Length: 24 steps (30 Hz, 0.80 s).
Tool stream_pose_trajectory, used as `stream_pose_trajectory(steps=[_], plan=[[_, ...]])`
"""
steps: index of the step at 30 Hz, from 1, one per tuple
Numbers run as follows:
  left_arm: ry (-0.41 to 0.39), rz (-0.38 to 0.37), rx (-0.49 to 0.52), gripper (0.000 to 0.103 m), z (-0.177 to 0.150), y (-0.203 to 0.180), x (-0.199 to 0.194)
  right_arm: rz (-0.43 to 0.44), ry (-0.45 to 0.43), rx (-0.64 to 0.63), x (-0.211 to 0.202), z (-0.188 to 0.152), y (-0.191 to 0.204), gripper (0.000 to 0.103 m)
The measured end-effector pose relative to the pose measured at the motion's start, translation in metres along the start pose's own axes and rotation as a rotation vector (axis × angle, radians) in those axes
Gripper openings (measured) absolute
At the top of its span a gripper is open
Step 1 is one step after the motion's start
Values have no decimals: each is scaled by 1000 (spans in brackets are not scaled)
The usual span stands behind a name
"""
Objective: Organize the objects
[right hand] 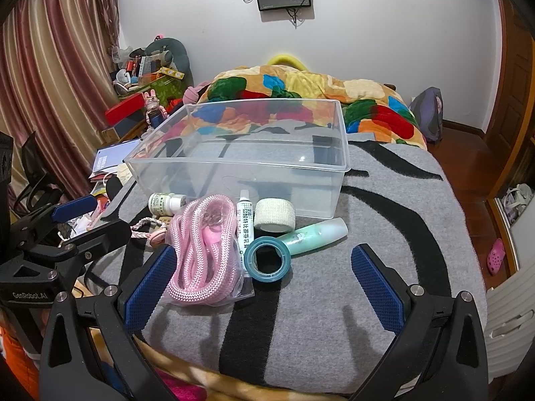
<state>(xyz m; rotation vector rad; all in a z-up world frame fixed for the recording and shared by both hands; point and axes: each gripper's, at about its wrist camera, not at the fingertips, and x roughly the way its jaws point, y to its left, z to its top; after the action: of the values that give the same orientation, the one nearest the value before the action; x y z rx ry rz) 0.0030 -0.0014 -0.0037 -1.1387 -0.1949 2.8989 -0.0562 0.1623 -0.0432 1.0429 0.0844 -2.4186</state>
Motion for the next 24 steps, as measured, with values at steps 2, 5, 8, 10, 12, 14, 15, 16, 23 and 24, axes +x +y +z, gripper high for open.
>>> stream_pose_trajectory(steps=[2, 5, 8, 10, 12, 14, 15, 16, 23, 24], plan=[[0, 0, 0, 103, 0, 0, 0, 2, 0, 0, 0, 0, 1, 103], [0, 0, 0, 103, 0, 0, 0, 3, 1, 0, 0, 0, 2, 103], [0, 0, 0, 103, 0, 0, 0, 3, 0, 0, 0, 0, 1, 103], [0, 0, 0, 103, 0, 0, 0, 4, 1, -1, 0, 0, 2, 103], [1, 0, -1, 103, 0, 0, 0, 4, 1, 0, 0, 0, 0, 103], [2, -1, -2, 103, -2, 2, 0, 8, 2, 1, 0, 0, 1, 103], [3, -1, -3, 103, -3, 3, 0, 9, 3, 1, 0, 0, 2, 103], [5, -1, -4, 103, -4, 4, 0, 9, 3, 0, 0, 0, 2, 103], [23, 38, -32, 96, -17, 25, 4, 4, 3, -8, 1, -4, -4, 103], [34, 48, -35, 92, -18, 28, 6, -1, 4, -5, 3, -4, -7, 102]])
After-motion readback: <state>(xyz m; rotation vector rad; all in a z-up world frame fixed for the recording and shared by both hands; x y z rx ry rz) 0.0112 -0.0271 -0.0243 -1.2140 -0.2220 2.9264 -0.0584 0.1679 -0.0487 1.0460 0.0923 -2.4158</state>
